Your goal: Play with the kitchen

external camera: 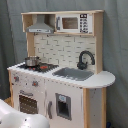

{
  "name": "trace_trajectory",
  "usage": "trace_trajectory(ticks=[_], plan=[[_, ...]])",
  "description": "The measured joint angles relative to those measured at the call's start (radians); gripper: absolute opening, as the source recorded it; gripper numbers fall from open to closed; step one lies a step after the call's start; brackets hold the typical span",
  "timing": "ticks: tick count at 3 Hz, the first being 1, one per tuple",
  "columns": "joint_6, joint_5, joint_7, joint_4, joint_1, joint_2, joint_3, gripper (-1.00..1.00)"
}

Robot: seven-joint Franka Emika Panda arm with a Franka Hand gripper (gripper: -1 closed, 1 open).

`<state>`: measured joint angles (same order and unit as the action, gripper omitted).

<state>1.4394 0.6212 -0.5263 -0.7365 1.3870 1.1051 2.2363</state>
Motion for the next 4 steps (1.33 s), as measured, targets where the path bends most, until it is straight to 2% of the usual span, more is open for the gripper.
trace_trajectory(ticks=[2,4], plan=[[0.155,0.086,0.023,-0.144,-0.049,-0.004,-0.004,1.00],[0.248,0.163,0.059,-0.307,-0.113,-0.052,-0.017,1.00]])
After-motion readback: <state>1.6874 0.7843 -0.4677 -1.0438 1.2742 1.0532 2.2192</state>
